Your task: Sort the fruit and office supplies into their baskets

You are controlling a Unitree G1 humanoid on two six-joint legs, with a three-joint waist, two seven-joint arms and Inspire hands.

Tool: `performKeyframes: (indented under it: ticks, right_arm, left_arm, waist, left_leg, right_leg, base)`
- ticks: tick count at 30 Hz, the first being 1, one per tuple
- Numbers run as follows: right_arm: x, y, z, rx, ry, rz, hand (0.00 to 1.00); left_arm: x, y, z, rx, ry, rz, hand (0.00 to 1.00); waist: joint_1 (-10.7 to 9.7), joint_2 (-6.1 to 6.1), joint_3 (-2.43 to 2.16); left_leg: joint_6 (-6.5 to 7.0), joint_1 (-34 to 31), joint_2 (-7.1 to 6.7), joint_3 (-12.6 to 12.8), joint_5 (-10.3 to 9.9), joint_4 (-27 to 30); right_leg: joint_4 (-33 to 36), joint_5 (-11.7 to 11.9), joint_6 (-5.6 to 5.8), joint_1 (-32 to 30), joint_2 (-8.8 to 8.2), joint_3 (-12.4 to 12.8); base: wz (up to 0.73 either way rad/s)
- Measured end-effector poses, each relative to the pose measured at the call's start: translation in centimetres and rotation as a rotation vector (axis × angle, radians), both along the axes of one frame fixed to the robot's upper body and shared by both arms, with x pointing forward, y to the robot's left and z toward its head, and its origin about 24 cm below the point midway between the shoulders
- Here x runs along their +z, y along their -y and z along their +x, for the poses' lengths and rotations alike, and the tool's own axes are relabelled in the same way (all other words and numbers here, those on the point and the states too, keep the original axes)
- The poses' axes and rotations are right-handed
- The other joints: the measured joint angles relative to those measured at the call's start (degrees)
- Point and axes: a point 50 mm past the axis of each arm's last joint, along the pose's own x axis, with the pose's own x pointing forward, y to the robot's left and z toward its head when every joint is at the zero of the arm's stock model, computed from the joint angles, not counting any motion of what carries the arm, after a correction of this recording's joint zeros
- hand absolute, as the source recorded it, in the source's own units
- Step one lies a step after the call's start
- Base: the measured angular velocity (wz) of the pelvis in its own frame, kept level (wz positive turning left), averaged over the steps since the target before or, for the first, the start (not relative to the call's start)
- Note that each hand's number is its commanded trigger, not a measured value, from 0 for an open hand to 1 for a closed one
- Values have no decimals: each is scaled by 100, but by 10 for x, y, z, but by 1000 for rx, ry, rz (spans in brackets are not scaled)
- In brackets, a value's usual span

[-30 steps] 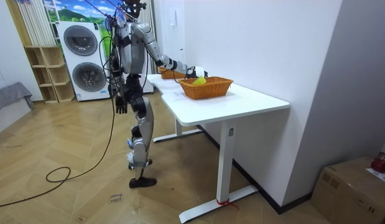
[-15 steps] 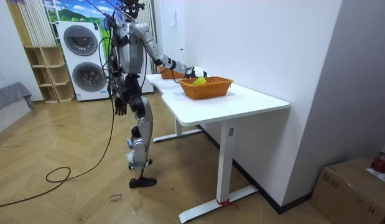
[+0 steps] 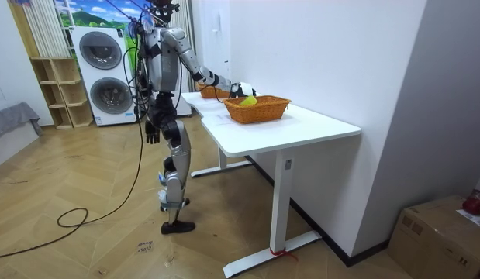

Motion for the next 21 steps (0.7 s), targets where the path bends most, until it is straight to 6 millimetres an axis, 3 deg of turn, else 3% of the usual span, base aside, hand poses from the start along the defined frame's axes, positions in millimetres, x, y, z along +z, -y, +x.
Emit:
performKeyframes:
  ticks: [21]
  right_arm:
    - [2,-2,1,34,16,-32,0]
  left_arm:
    - [1,-3,1,-5,11,5,0]
  waist:
    - [141,-8,6]
  left_leg:
    - [-13,32,55,86,5,-60]
  right_leg:
    - [-9,18,-17,-32,48,90]
  base:
    - [-2]
